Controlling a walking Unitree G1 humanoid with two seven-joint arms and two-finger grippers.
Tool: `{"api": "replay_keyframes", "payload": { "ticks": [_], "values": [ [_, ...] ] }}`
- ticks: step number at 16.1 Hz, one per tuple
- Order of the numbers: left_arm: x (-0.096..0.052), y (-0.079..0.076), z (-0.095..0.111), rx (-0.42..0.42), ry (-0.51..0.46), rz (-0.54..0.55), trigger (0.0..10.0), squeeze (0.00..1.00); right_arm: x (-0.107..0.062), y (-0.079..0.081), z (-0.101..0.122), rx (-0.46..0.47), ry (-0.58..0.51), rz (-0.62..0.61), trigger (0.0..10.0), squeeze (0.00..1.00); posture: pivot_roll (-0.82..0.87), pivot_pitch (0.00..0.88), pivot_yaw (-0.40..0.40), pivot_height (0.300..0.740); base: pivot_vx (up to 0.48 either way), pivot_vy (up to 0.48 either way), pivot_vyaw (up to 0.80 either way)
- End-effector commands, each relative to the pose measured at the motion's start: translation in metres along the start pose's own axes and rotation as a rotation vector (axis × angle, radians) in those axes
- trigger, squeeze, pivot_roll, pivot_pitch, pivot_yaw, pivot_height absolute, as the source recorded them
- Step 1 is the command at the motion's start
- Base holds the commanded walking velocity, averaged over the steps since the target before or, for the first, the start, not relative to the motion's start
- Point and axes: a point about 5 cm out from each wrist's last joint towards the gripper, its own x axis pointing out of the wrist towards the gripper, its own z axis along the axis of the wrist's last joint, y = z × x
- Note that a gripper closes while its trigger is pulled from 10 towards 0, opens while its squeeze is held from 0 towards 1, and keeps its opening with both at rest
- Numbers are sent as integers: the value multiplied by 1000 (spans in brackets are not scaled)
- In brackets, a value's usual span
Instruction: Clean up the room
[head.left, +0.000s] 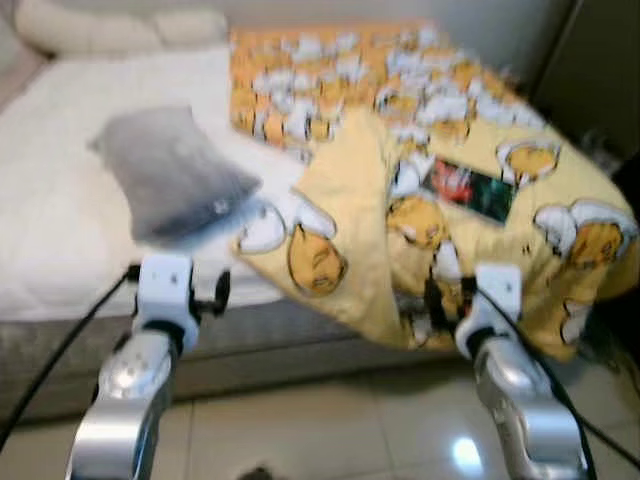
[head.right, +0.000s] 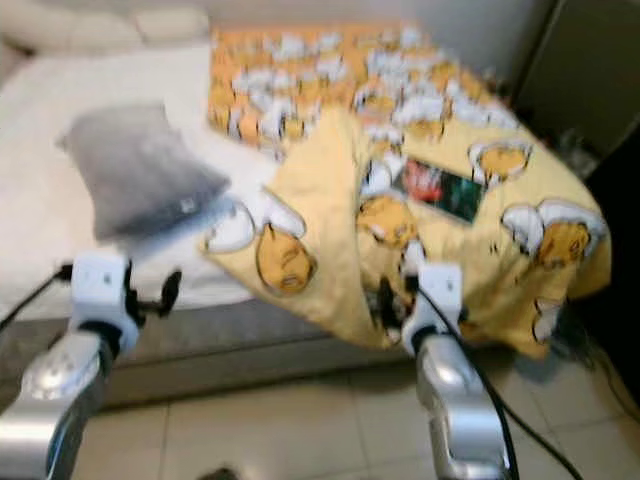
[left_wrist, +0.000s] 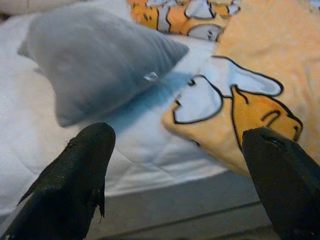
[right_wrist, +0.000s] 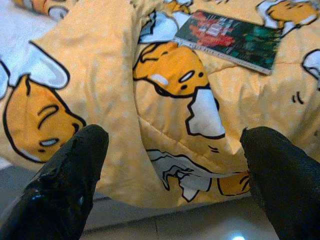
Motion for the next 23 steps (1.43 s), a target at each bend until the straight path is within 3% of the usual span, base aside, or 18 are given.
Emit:
{"api": "replay_keyframes", "payload": {
  "ticks": [1,14,17,23],
  "values": [
    [0,7,1,19,-4,18,10000,176,2,7,7,4,-25,18,10000,0,-44,0,10,740,0,416,0],
    [5,8,7,33,-27,12,10000,173,7,13,17,-101,-98,2,10000,0,-33,0,-2,740,0,420,0],
    [6,7,10,32,-35,7,10000,180,5,18,13,-47,-72,54,10000,0,-34,0,0,740,0,417,0],
    [7,2,9,30,-36,-3,10000,176,5,20,12,-23,-68,85,10000,0,-36,0,5,740,0,419,0]
  ]
}}
